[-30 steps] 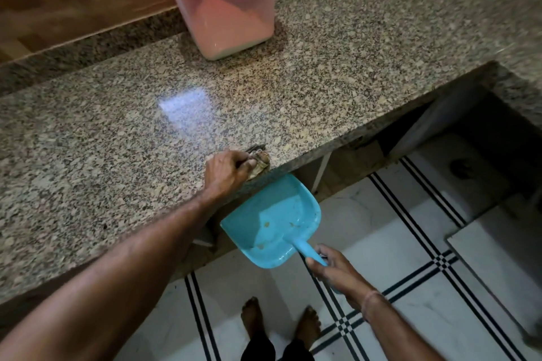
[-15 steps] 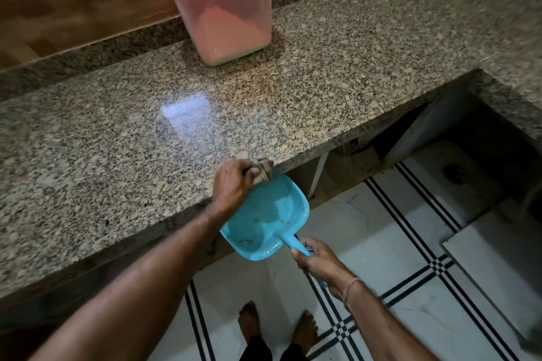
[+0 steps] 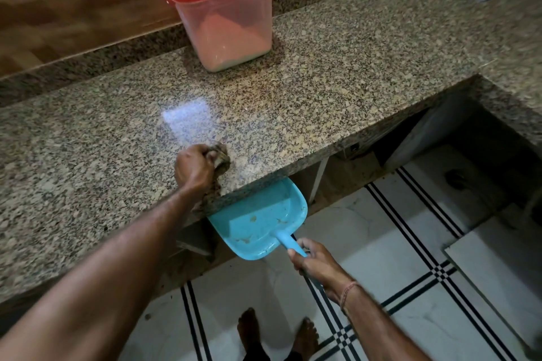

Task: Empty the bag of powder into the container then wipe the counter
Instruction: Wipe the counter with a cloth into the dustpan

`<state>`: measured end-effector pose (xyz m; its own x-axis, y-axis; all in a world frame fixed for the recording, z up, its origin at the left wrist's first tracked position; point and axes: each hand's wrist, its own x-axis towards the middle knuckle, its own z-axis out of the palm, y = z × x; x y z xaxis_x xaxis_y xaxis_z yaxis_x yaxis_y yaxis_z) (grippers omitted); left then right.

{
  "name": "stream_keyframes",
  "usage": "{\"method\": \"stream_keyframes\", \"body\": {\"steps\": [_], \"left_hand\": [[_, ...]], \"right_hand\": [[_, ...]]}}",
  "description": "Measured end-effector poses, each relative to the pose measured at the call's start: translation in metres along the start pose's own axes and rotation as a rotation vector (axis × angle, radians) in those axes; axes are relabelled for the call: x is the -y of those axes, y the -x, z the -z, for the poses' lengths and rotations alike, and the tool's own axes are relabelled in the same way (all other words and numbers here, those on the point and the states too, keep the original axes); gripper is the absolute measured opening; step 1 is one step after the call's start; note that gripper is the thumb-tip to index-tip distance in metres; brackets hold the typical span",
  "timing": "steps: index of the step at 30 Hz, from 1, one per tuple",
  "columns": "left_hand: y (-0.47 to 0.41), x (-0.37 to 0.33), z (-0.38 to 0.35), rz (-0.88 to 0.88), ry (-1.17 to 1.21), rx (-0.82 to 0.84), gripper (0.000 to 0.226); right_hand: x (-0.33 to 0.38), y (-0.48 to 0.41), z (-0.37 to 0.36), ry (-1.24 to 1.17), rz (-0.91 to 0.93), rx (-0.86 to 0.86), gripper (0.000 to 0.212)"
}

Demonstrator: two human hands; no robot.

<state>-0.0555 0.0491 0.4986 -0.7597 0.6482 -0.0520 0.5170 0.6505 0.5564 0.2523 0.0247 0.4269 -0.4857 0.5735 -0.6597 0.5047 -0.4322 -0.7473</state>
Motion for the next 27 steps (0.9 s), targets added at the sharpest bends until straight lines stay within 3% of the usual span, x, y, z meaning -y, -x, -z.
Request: {"method": "stream_keyframes", "body": {"steps": [2, 7, 10, 14, 16, 22, 24, 27], "left_hand": [[0.008, 0.004, -0.015, -0.048, -0.12, -0.002, 0.014], [0.031, -0.015, -0.036, -0.1, -0.169, 0.069, 0.014], [0.018, -0.033, -0.042, -0.019, -0.132, 0.092, 0.02], [0.003, -0.044, -0.052, -0.07, -0.025, 0.234, 0.02], [0.008, -0.037, -0.047, -0.13, 0.027, 0.297, 0.031], [0.086, -0.025, -0.045, -0.494, -0.143, 0.335, 0.015], [0.098, -0.012, -0.046, -0.51, -0.165, 0.327, 0.015], [0.077, -0.02, -0.027, -0.512, -0.047, 0.189, 0.015]], "right_hand": [[-0.003, 0.0, 0.001, 0.001, -0.001, -0.003, 0.028], [-0.012, 0.001, -0.004, 0.004, -0.032, 0.006, 0.028], [-0.012, 0.002, -0.01, 0.0, -0.018, 0.022, 0.029], [-0.011, 0.001, -0.008, -0.027, 0.001, 0.008, 0.023], [-0.013, 0.002, -0.004, -0.018, -0.005, -0.013, 0.015], [-0.009, 0.011, -0.004, -0.016, 0.004, -0.022, 0.01], [-0.007, 0.016, -0.004, -0.003, 0.017, -0.02, 0.011], [-0.011, 0.021, 0.0, -0.013, 0.017, -0.027, 0.015]]}}
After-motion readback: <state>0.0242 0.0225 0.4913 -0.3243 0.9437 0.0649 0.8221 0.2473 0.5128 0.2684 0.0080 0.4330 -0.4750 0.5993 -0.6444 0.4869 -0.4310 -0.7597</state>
